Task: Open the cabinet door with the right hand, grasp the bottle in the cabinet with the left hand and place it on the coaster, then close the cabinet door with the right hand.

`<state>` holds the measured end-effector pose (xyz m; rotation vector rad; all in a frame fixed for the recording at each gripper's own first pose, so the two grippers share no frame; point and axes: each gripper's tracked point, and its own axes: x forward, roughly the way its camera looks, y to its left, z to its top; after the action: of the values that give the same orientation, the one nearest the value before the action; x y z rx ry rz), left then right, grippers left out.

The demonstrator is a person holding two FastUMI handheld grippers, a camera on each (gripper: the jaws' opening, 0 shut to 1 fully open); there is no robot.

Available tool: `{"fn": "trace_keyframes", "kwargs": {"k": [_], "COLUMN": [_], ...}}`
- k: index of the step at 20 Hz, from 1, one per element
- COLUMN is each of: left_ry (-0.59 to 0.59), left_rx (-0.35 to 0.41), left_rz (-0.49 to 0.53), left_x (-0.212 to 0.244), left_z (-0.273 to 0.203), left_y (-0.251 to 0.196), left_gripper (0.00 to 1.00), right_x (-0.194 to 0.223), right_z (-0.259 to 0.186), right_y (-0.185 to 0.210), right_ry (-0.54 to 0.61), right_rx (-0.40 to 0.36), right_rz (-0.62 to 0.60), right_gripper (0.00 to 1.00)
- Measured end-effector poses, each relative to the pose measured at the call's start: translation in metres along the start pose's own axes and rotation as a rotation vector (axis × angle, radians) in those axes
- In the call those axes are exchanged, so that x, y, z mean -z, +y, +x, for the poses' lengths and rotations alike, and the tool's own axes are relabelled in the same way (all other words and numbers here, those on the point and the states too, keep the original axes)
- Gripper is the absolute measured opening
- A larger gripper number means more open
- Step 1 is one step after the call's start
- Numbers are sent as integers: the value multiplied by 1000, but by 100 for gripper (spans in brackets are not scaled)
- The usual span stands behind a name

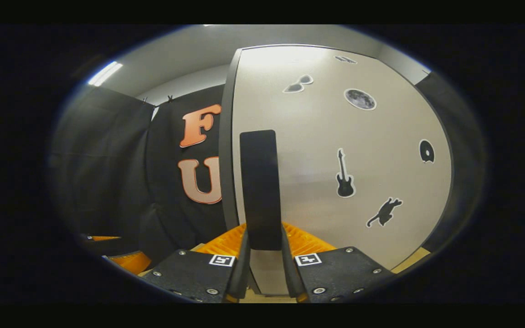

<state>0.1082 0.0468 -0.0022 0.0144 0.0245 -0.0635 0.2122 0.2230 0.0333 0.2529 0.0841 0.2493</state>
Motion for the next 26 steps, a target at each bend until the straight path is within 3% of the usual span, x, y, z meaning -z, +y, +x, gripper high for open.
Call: {"fn": "trace_keyframes", "kwargs": {"k": [6, 11, 13, 14, 15, 20, 26], "left_ry": [-8, -11, -14, -12, -10, -15, -19], "left_rx": [-10, -32, -46, -53, -58, -49, 18], "left_rz": [1, -18, -17, -15, -15, -14, -16], "left_x": [-7, -9, -12, -13, -11, -13, -17], "left_z": [-9, -27, -31, -36, -40, -53, -57], "left_y": [-11, -24, -28, -29, -31, -40, -42], "left_gripper": [95, 95, 95, 95, 95, 94, 95], "right_x": [-3, -12, -14, -15, -16, -17, -17], "right_z": [-14, -42, -57, -64, -71, -106, -133], "right_y": [-3, -11, -14, -16, -17, -23, -31], "right_ry": [-6, -19, -27, -30, -35, -47, -42], "right_rx": [-24, -39, -46, -49, -51, -34, 58], "right_rz": [14, 4, 2, 0, -3, -22, -55], "right_gripper": [44, 71, 77, 75, 84, 91, 92]}}
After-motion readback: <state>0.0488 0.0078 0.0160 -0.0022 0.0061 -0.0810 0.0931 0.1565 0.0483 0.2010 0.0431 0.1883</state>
